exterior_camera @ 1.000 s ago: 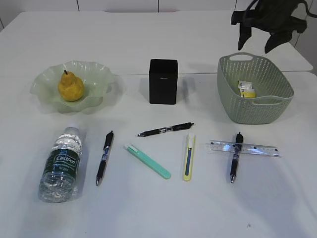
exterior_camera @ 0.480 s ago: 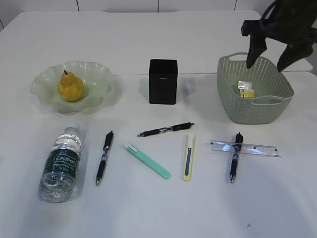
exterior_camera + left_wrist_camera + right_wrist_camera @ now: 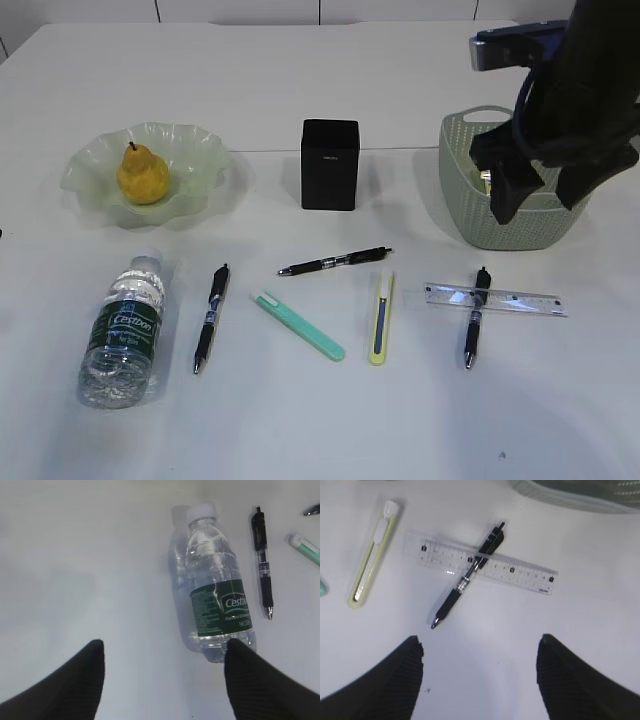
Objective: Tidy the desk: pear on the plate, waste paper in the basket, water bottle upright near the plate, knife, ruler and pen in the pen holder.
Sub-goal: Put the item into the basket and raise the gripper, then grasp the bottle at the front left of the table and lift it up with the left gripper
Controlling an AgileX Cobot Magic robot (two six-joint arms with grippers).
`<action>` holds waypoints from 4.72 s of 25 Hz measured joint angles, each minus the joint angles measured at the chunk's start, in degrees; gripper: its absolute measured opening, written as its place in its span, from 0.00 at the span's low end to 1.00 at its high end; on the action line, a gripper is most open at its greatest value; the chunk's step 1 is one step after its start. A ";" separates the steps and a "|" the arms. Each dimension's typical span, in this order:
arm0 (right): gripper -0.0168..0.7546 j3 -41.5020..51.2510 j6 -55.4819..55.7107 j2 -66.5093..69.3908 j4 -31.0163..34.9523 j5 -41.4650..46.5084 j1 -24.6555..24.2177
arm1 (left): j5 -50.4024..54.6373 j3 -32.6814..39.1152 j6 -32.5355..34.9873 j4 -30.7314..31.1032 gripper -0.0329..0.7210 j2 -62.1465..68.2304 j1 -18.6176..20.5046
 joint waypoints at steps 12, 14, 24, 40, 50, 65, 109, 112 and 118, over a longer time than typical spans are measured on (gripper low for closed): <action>0.70 10.33 -4.45 -5.71 0.61 -0.55 0.05 | -2.22 -1.90 -4.59 0.88 0.71 5.07 -5.14; 0.70 10.83 -4.70 -6.32 0.61 -0.64 0.05 | -3.39 -3.06 -8.58 3.48 0.71 7.13 -8.66; 0.70 12.61 -5.99 -8.94 -0.43 -0.77 0.05 | -5.06 -11.46 -25.62 9.89 0.71 22.94 -16.64; 0.70 13.09 -6.33 -8.97 -0.47 -1.00 0.05 | -1.53 -16.55 -26.56 12.13 0.86 34.41 -13.53; 0.70 13.09 -6.55 -8.97 -0.57 -1.00 0.26 | 1.81 -20.67 -22.14 7.66 0.84 40.49 -13.53; 0.70 13.09 -6.55 -8.97 -0.69 -1.12 0.26 | -0.14 -20.72 -22.01 7.44 0.83 43.61 -13.53; 0.70 13.09 -6.77 -8.97 -0.92 -1.33 0.26 | -4.53 -20.67 -22.01 14.09 0.56 44.59 -13.53; 0.70 13.09 -6.77 -8.97 -0.92 -1.33 0.26 | -8.22 -18.51 -22.01 15.79 0.56 42.64 -13.53; 0.70 13.09 -6.77 -8.97 -0.92 -1.33 0.26 | -19.39 -11.09 -21.93 19.65 0.56 35.87 -13.53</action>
